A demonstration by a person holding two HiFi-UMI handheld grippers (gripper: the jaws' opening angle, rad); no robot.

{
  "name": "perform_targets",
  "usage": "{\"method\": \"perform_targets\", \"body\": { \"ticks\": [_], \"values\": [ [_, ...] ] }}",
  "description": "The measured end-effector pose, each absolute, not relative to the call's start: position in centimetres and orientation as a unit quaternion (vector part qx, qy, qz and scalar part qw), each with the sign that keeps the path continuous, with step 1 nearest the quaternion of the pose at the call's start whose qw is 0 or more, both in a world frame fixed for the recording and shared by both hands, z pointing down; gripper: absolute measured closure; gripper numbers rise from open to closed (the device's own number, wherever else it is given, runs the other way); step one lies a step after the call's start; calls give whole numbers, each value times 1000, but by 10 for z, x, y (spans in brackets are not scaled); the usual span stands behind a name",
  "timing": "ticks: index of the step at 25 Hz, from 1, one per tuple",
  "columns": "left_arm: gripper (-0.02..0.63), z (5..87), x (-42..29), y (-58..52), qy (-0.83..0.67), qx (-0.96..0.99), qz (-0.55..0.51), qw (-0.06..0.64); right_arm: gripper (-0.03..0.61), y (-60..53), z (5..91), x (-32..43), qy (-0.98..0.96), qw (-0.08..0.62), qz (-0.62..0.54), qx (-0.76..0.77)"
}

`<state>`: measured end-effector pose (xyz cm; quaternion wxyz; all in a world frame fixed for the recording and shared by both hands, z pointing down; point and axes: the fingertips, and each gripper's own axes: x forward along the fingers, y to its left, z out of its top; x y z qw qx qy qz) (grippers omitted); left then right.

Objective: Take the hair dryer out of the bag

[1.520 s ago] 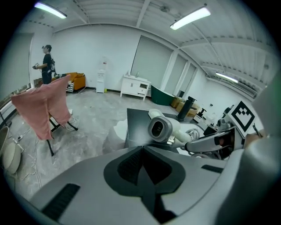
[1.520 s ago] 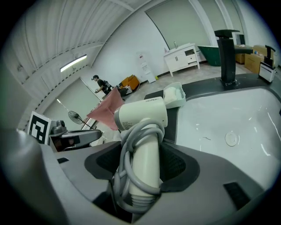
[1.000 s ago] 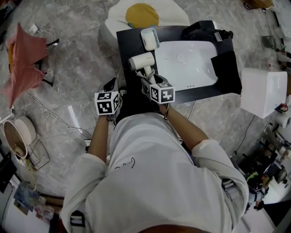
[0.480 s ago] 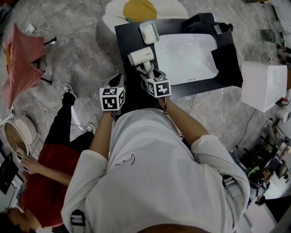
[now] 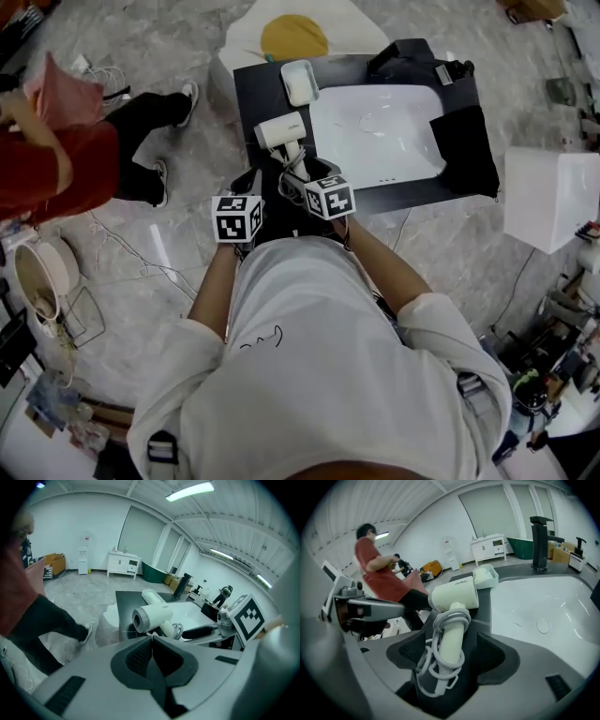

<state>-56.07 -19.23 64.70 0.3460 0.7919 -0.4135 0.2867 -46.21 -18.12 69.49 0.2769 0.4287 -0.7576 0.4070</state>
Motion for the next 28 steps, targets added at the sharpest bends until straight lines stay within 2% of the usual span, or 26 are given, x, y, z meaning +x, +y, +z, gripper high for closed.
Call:
{"method": "perform_targets", "body": {
  "ticks": [4,8,9,13,18,23,28],
  "values": [
    [592,631,-532,-182,-427,791,277,338,242,-164,683,-434,-781,275,393,400],
    [592,615,-501,-175,-446,790,269,324,333,-153,672,-396,-792,264,389,389],
    [592,613,-491,-171,-449,788,268,323,362,-149,668,-386,-796,260,388,385],
    [592,607,-448,-139,-458,782,266,329,581,-126,650,-345,-808,253,367,385],
    [592,603,-401,-124,-474,777,255,326,581,-121,632,-301,-822,230,348,387],
    [592,590,-368,-115,-451,800,264,294,580,-124,611,-280,-827,217,311,415],
    [592,548,-358,-111,-459,828,207,246,580,-118,577,-267,-825,205,259,458]
  ]
}}
